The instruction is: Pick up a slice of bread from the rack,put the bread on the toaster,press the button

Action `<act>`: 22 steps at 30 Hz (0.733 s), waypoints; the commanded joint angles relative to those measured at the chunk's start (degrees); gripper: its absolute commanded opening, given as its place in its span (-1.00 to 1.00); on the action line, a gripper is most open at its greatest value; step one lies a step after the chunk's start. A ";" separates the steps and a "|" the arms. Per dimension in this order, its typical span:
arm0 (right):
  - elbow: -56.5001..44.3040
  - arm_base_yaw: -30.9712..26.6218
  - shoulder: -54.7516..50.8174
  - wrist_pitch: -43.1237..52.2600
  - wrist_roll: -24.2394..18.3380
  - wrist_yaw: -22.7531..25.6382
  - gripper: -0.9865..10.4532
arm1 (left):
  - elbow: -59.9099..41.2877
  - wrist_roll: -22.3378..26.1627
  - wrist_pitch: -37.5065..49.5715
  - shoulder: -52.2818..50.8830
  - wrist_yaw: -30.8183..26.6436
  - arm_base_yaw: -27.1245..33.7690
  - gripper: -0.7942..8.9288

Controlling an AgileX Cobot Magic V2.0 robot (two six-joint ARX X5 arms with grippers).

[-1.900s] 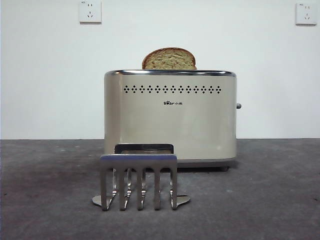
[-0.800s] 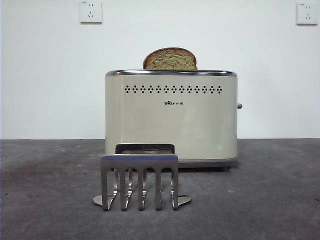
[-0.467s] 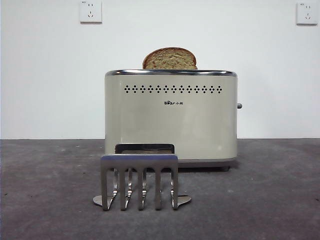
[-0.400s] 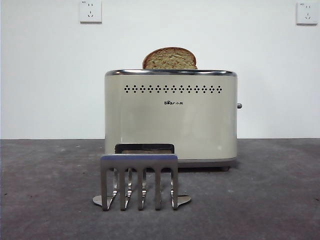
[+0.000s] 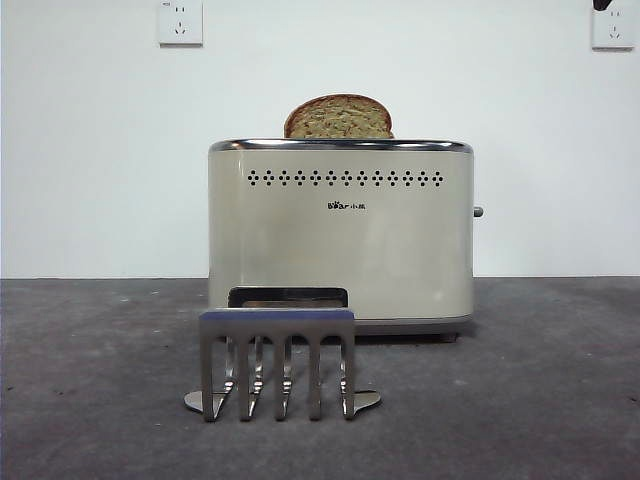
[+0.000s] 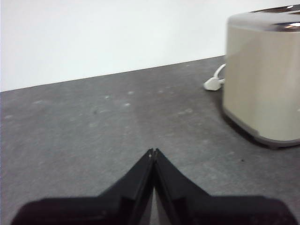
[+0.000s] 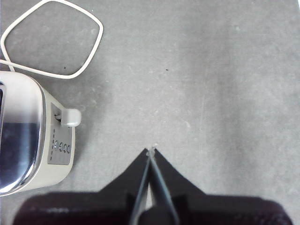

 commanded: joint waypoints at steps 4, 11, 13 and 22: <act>-0.24 -0.02 0.13 -1.22 0.55 0.22 -0.83 | -0.61 -0.76 -0.44 -0.15 -0.37 -1.70 -0.84; -0.24 -0.04 0.13 -1.22 0.55 0.22 -0.83 | -0.61 -0.98 -0.37 0.13 -0.42 -1.84 -0.84; -0.24 -0.02 0.13 -1.22 0.55 0.22 -0.83 | -0.61 -0.98 -0.37 0.35 -0.37 -1.86 -0.84; -0.24 -0.02 0.13 -1.14 0.55 0.22 -0.83 | -0.61 -0.98 -0.37 1.86 -0.39 -1.86 -0.84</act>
